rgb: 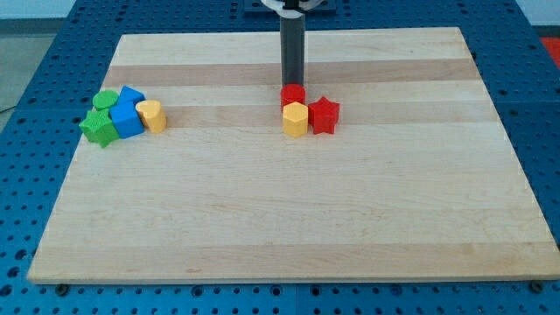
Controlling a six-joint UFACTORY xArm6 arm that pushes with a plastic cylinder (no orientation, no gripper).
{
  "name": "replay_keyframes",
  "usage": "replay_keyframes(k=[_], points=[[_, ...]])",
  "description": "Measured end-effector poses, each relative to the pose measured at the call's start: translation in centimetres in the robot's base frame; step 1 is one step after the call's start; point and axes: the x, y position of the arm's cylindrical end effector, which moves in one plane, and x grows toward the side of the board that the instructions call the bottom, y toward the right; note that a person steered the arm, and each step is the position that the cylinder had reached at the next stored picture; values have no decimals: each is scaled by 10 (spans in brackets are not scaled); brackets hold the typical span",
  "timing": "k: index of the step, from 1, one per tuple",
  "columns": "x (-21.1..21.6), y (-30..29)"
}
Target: Separate the yellow hexagon and red blocks
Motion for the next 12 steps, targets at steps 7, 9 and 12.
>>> replay_keyframes(k=[7, 9, 12], points=[[66, -100], [65, 88], [118, 86]])
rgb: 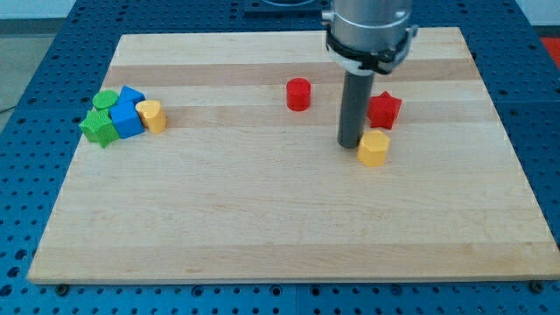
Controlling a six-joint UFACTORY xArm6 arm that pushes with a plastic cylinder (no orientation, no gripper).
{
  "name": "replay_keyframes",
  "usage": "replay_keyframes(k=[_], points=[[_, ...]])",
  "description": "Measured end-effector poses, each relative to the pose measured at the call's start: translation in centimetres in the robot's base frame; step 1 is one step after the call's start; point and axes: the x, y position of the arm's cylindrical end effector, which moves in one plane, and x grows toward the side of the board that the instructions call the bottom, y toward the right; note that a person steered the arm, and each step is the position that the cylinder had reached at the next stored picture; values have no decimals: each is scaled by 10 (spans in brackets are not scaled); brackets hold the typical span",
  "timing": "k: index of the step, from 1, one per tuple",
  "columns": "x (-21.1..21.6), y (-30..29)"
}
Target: Separate the yellow hexagon and red blocks
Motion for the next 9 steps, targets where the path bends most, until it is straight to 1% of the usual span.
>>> replay_keyframes(k=[1, 2, 3, 4, 5, 6, 7, 8, 9], points=[[5, 40], [7, 7], [45, -34], [77, 3], [52, 64], [11, 103], [7, 120], [11, 120], [25, 94]])
